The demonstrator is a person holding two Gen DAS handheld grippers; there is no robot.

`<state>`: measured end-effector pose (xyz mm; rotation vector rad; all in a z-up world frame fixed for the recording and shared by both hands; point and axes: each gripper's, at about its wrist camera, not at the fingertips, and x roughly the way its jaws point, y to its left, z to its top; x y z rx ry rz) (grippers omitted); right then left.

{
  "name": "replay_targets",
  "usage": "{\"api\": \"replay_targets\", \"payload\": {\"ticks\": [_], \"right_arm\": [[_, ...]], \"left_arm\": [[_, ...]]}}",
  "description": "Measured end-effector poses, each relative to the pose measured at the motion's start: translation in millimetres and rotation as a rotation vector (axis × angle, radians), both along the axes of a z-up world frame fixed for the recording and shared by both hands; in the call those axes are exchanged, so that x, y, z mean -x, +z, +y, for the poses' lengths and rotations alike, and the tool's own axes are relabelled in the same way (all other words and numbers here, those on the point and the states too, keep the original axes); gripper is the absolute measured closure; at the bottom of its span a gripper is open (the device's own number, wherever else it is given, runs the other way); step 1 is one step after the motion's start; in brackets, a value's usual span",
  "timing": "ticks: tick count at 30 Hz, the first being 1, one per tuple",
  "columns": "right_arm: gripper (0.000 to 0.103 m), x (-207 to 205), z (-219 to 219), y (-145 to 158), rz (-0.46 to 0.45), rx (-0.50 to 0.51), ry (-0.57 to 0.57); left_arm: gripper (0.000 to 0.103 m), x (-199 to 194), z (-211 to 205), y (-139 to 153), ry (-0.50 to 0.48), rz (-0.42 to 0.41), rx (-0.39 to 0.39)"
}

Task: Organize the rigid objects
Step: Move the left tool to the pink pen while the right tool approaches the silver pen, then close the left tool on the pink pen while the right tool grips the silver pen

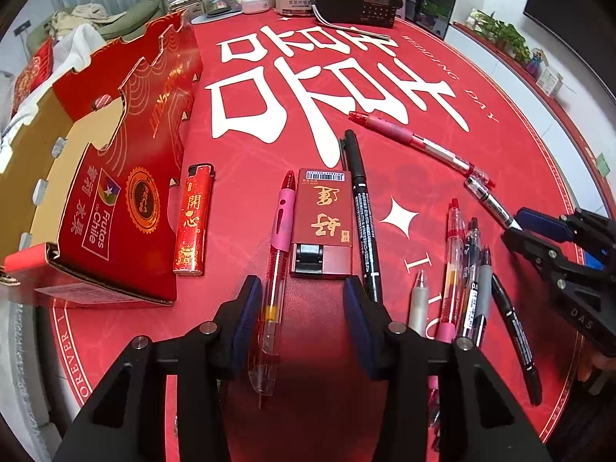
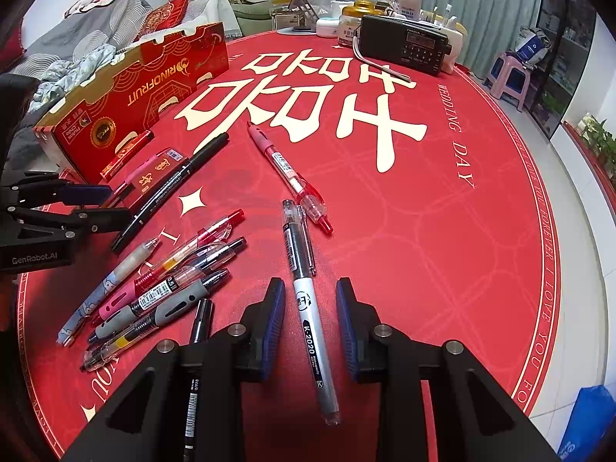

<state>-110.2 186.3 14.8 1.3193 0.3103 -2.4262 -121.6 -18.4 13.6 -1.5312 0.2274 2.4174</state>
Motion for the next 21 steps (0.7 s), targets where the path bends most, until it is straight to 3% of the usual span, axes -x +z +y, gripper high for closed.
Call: {"api": "replay_targets", "payload": {"ticks": [2, 3, 4, 5, 6, 7, 8, 21], "right_arm": [[0.073, -0.2, -0.7, -0.1, 0.004, -0.008, 0.003], [0.074, 0.0, -1.1, 0.0, 0.003, -0.01, 0.002], [0.074, 0.3, -1.0, 0.0, 0.001, -0.01, -0.002], [0.074, 1.3, -1.3, 0.2, -0.008, -0.011, -0.01], [0.075, 3.3, -2.5, 0.9, -0.024, -0.012, -0.015], [0.09, 4.4, -3.9, 1.5, -0.04, -0.009, -0.014], [0.091, 5.1, -5.4, 1.7, -0.055, -0.009, -0.015], [0.092, 5.1, -1.6, 3.3, -0.129, 0.016, -0.067]], "left_arm": [[0.059, -0.8, 1.1, 0.1, 0.014, 0.004, -0.001], [0.066, -2.0, 3.2, 0.3, 0.015, 0.009, 0.002], [0.089, -3.5, 6.8, 0.8, 0.015, 0.016, 0.007], [0.091, -4.9, 10.7, 1.1, 0.017, 0.021, 0.018], [0.092, -6.6, 15.5, 1.0, 0.025, 0.034, 0.046], [0.093, -8.4, 18.8, 0.7, 0.036, 0.047, 0.067], [0.093, -8.9, 20.0, 0.5, 0.051, 0.052, 0.075], [0.093, -17.3, 24.1, 0.6, 0.105, 0.038, 0.094]]}}
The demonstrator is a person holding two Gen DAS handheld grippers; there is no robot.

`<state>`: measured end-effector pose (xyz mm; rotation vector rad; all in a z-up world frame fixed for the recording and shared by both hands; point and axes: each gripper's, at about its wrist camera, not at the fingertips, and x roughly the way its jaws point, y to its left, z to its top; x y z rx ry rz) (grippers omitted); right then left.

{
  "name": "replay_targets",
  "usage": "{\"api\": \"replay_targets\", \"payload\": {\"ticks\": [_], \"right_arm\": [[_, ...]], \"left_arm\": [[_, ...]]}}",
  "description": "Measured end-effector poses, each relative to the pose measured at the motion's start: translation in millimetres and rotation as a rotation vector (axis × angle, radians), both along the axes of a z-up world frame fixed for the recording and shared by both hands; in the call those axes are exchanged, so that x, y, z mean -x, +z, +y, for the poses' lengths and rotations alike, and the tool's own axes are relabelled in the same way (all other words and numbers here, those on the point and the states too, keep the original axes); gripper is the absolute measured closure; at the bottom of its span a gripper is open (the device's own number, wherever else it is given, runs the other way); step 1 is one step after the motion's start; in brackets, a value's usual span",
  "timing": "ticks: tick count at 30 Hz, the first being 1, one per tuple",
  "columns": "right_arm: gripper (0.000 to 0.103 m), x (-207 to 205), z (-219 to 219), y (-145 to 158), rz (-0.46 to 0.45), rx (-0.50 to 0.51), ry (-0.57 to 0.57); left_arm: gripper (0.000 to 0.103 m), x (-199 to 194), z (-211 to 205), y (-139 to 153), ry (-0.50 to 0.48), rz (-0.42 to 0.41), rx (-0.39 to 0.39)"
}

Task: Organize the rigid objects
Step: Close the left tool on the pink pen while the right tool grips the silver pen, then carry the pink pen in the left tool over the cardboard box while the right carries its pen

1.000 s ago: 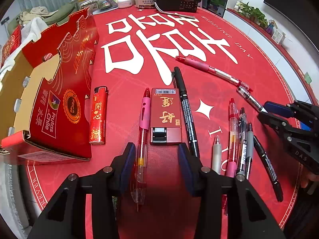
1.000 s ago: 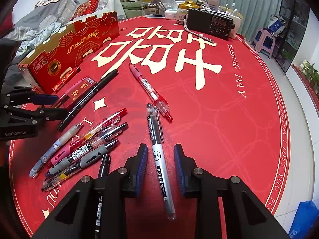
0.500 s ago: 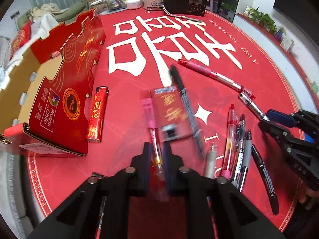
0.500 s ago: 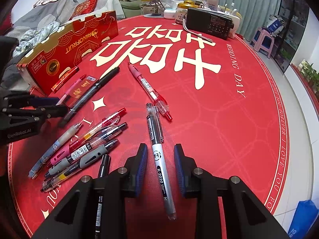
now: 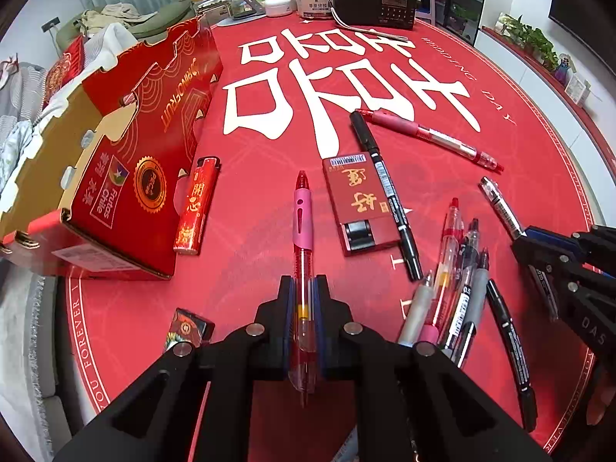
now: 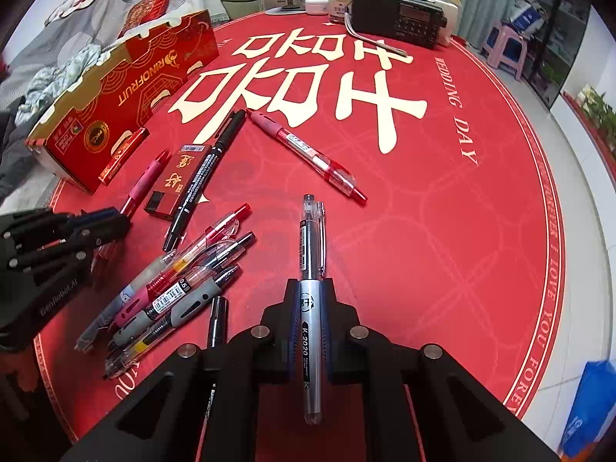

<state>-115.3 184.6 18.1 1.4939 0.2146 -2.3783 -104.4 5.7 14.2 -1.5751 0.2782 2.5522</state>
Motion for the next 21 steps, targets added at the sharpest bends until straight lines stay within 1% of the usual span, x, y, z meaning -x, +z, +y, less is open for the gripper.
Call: {"api": "replay_targets", "payload": {"ticks": [5, 9, 13, 17, 21], "right_arm": [[0.092, -5.9, 4.0, 2.9, -0.009, 0.021, -0.021], [0.092, -10.9, 7.7, 13.8, 0.004, 0.069, -0.035], [0.092, -15.8, 7.5, 31.7, 0.033, 0.113, -0.038], [0.092, -21.8, 6.7, 49.2, 0.051, 0.183, -0.04], [0.092, -29.2, 0.0, 66.8, 0.078, 0.221, -0.023]], "left_arm": [[0.093, -7.1, 1.3, -0.1, 0.005, -0.002, -0.003], [0.093, -14.8, 1.4, 2.2, 0.011, 0.001, -0.002], [0.093, -26.5, -3.6, 11.9, 0.04, 0.011, -0.043], [0.093, -41.7, -7.5, 23.7, 0.072, 0.021, -0.095], [0.093, -56.6, -9.4, 35.7, 0.095, 0.035, -0.136]]}}
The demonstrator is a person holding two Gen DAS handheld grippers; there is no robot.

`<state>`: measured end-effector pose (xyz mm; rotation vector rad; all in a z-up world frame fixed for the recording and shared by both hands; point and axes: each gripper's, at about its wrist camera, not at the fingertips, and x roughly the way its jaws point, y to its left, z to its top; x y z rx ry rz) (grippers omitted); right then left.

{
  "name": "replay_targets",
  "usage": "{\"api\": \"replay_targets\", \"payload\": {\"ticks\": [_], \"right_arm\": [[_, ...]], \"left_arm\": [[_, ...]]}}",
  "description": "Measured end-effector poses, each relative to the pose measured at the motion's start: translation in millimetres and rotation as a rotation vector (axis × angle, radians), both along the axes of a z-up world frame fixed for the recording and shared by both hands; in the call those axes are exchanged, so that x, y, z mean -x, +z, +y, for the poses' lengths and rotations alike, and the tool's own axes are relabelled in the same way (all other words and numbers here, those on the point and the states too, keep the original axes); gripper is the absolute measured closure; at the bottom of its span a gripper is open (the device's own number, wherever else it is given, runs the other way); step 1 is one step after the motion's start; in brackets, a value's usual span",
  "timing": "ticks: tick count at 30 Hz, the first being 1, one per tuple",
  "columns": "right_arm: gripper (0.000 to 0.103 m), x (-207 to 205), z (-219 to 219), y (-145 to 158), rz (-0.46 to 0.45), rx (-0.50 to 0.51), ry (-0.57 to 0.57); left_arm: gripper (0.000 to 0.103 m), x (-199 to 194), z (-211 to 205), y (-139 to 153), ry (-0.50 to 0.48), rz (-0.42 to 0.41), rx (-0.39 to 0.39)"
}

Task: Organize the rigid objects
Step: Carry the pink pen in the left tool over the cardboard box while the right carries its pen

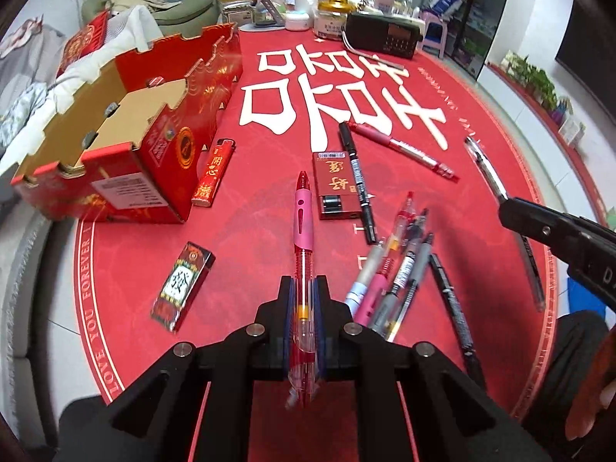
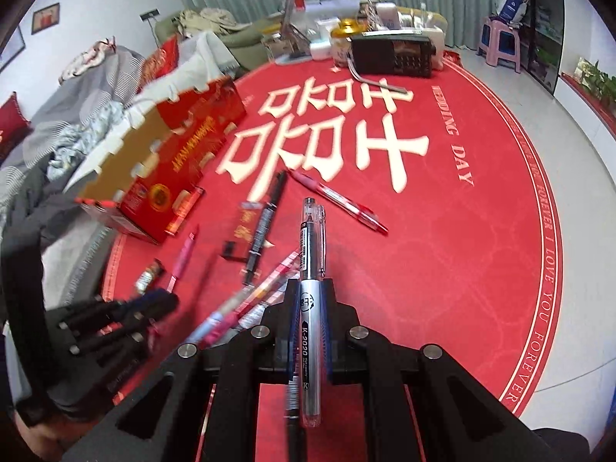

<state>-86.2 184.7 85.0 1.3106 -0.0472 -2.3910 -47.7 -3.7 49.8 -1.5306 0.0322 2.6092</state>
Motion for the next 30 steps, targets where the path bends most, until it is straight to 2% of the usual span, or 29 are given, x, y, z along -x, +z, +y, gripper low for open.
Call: {"api": "replay_targets", "payload": {"ticks": [11, 21, 30], "right_arm": [[0.092, -20.6, -31.8, 37.5, 0.095, 0.018, 0.071], [0.092, -18.2, -70.4, 62.3, 0.157, 0.01, 0.14], [0.092, -11.5, -99.2, 85.7, 0.19, 0.041, 0.182]], "left_arm": [[0.093, -11.9, -10.4, 31.2, 0.035, 0.067, -0.043], [0.093, -7.2, -47.9, 66.3, 0.128, 0.151, -0.064], [0.093, -1.5, -86.1, 88.6, 0.208, 0.19, -0.099]]}}
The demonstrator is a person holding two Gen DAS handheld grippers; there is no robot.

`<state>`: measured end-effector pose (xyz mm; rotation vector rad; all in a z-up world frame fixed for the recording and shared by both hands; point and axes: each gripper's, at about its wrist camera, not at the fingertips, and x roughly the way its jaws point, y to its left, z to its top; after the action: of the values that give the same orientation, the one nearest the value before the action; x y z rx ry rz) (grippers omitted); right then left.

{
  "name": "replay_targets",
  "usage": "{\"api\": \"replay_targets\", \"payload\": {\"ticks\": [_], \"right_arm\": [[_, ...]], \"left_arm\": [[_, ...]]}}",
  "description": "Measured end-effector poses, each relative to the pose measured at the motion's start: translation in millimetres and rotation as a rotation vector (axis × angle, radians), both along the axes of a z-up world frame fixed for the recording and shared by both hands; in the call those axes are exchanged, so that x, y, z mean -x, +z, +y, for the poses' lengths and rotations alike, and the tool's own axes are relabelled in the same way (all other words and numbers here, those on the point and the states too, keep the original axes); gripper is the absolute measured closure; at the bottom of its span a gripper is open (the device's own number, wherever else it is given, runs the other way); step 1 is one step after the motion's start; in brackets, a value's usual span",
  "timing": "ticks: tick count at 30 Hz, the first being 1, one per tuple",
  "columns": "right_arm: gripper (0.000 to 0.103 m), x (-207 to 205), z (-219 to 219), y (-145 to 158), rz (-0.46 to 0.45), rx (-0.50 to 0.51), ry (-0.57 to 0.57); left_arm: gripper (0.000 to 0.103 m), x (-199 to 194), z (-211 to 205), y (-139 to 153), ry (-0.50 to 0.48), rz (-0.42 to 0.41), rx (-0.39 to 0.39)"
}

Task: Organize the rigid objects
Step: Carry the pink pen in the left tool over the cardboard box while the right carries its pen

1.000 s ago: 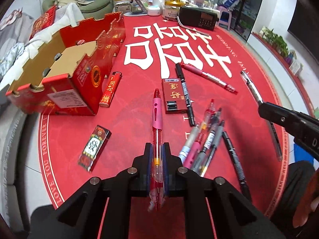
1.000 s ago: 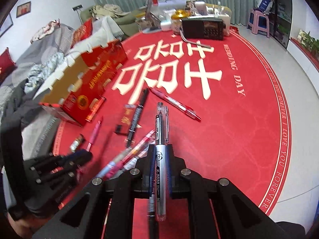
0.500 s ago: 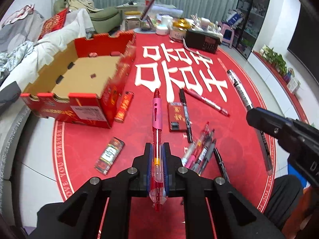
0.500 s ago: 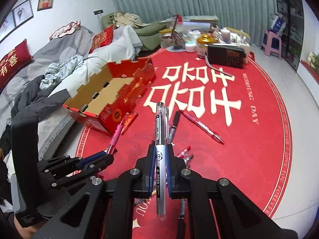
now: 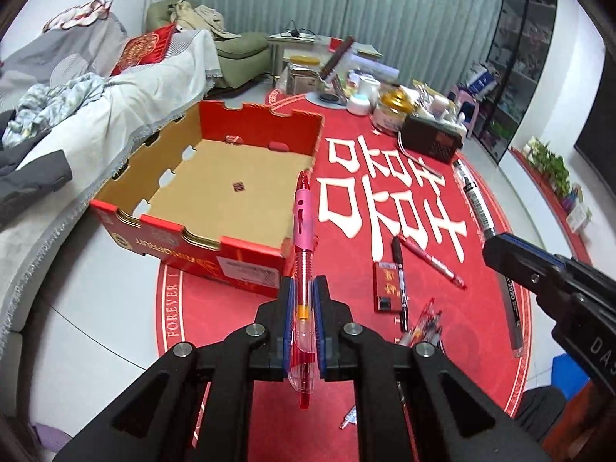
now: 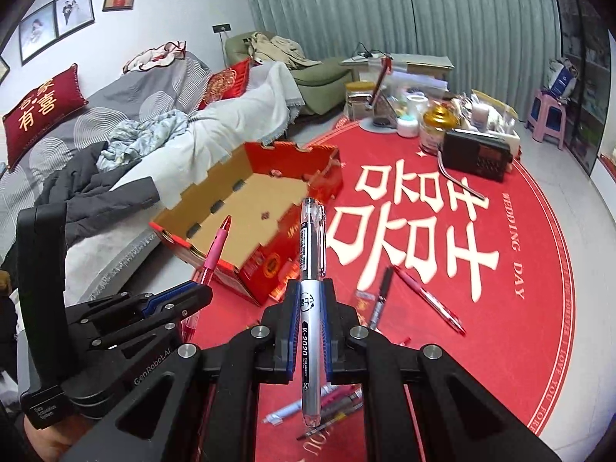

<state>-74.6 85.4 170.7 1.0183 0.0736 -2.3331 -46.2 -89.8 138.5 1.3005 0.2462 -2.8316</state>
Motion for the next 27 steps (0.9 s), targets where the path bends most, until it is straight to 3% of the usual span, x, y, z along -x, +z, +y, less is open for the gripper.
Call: {"api": "replay_targets", "payload": {"ticks": [16, 27], "right_arm": [[0.092, 32.3, -65.5, 27.8, 0.012, 0.01, 0.091], [0.092, 55.1, -119.9, 16.1, -0.01, -0.027, 0.148]], "left_arm": [[0.093, 35.5, -40.4, 29.4, 0.065, 0.053, 0.047], [0.093, 71.0, -67.4, 10.5, 0.104, 0.01, 0.042]]}}
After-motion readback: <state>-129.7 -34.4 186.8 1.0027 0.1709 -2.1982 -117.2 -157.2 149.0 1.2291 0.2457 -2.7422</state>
